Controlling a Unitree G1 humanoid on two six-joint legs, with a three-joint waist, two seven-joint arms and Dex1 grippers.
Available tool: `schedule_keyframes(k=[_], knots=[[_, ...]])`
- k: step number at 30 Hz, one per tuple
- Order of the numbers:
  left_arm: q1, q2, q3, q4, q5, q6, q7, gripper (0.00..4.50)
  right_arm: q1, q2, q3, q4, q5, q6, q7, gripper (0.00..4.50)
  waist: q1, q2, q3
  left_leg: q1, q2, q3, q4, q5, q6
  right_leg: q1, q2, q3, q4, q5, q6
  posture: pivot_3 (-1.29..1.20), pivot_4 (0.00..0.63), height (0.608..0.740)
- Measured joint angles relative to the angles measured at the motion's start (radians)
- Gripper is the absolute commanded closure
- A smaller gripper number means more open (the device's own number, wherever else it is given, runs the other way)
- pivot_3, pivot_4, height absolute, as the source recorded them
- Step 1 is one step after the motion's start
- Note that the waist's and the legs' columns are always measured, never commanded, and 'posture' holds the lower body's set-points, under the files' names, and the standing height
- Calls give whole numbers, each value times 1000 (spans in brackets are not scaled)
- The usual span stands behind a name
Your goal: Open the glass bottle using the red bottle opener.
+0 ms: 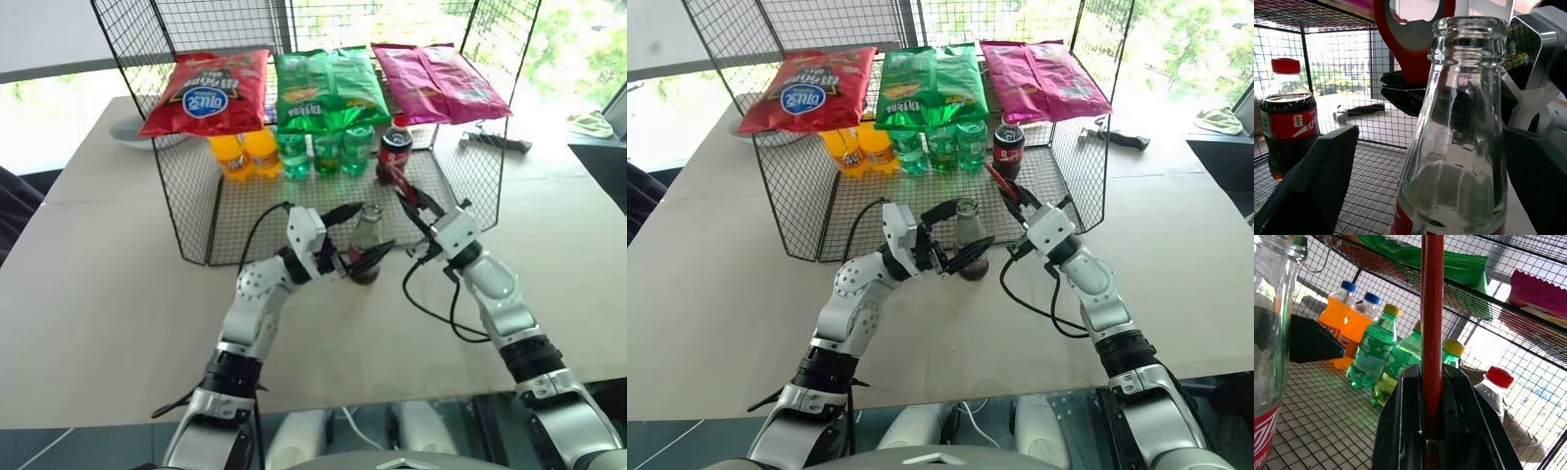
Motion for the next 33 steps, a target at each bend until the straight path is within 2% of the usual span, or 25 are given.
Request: schedule_keyframes(k=[6, 12, 20, 23, 24, 25, 30, 31, 32, 33], knots=[[43, 44, 0, -46, -20, 38, -32, 42, 55, 3, -22, -40, 29, 48, 24, 4500, -1, 0, 0, -1, 0, 0, -1, 0, 0, -2, 0, 0, 0, 0, 0, 0, 150, 740], [94, 106, 9, -122, -25, 80, -47, 42, 146, 0, -66, -146, 107, 190, 55, 4500, 1, 0, 0, -3, 0, 0, -1, 0, 0, -4, -1, 0, 0, 0, 0, 0, 150, 740], [209, 173, 57, -234, -61, 127, -21, 42, 361, 2, -104, -383, 315, 523, 86, 4500, 2, 1, 0, -4, 1, 0, -2, 0, 0, -5, -5, 0, -1, 0, 0, 0, 150, 740], [285, 204, 90, -260, -57, 129, 3, 42, 452, -48, -123, -468, 379, 644, 121, 4500, 3, 1, 1, -5, 0, 0, -2, 0, 0, -5, -6, 0, -2, 0, 0, 0, 150, 740], [307, 211, 103, -265, -52, 128, 18, 0, 480, -63, -130, -484, 389, 669, 132, 3625, 4, 1, 1, -5, 0, -1, -2, -1, 1, -4, -6, 0, -2, 0, 0, 0, 150, 740], [324, 212, 115, -270, -48, 127, 30, 0, 498, -69, -137, -493, 396, 688, 139, 3399, 4, 1, 1, -5, 0, -1, -2, -2, 3, -4, -6, -1, -2, 0, 0, 0, 150, 740], [394, 209, 145, -315, -17, 104, 103, 0, 552, -84, -170, -530, 414, 739, 158, 1370, 6, 1, 1, -4, 0, -1, -2, -3, 4, -4, -6, -1, -1, 0, 0, 0, 150, 740], [414, 190, 197, -308, 12, 74, 169, 0, 579, -85, -188, -544, 414, 741, 162, 640, 8, 1, 1, -4, 0, -3, -2, -3, 4, -4, -6, -2, -1, 0, 0, 0, 150, 740], [414, 191, 217, -301, 22, 66, 191, 0, 585, -86, -194, -544, 413, 743, 162, 478, 8, 1, 1, -4, 0, -3, -2, -3, 4, -4, -6, -2, -1, 0, 0, 0, 150, 740], [415, 191, 241, -289, 34, 49, 214, 0, 589, -89, -200, -544, 411, 745, 162, 65, 9, 1, 1, -4, 0, -3, -2, -3, 4, -4, -6, -3, -1, 0, 0, 0, 150, 740]])
